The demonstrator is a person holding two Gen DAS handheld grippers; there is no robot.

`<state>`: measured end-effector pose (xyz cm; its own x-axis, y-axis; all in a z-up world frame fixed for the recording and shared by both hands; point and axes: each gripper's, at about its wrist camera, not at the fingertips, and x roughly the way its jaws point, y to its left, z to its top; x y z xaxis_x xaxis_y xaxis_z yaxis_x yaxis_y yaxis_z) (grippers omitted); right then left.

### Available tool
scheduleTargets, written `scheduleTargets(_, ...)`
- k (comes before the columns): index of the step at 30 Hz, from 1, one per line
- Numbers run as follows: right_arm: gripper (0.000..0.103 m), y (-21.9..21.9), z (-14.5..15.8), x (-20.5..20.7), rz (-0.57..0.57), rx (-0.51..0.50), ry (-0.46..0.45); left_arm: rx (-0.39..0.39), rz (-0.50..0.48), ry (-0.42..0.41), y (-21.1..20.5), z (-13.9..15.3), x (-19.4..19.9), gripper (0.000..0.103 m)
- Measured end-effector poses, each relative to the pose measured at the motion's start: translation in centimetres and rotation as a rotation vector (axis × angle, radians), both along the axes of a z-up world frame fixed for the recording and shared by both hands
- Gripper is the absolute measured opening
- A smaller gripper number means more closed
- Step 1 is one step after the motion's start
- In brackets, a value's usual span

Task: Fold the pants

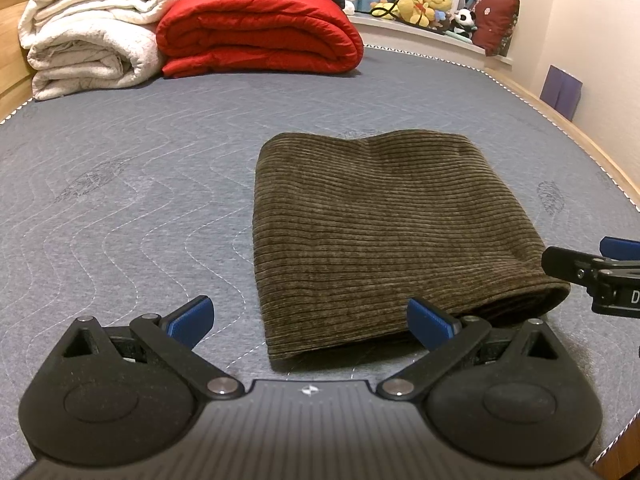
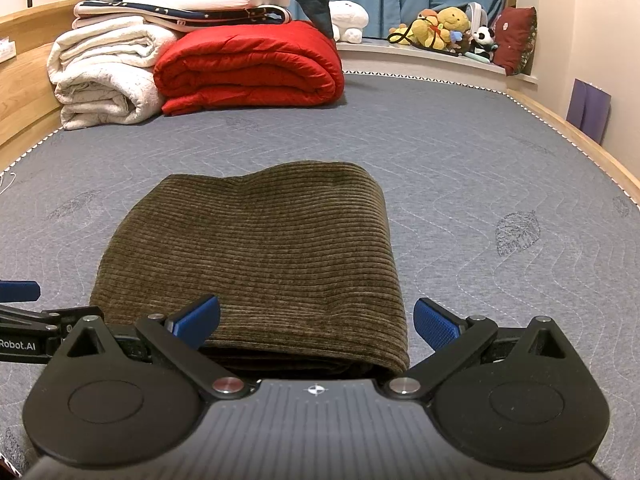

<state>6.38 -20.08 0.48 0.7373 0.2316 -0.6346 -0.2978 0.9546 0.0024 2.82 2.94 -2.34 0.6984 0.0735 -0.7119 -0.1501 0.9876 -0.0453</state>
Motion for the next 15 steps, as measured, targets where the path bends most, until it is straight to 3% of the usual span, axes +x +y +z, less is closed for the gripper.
scheduleTargets(15, 0.102, -0.1, 0.2, -0.08, 0.001, 0.004, 0.0, 0.001, -0.017, -0.013, 0.07, 0.01, 0.0, 0.103)
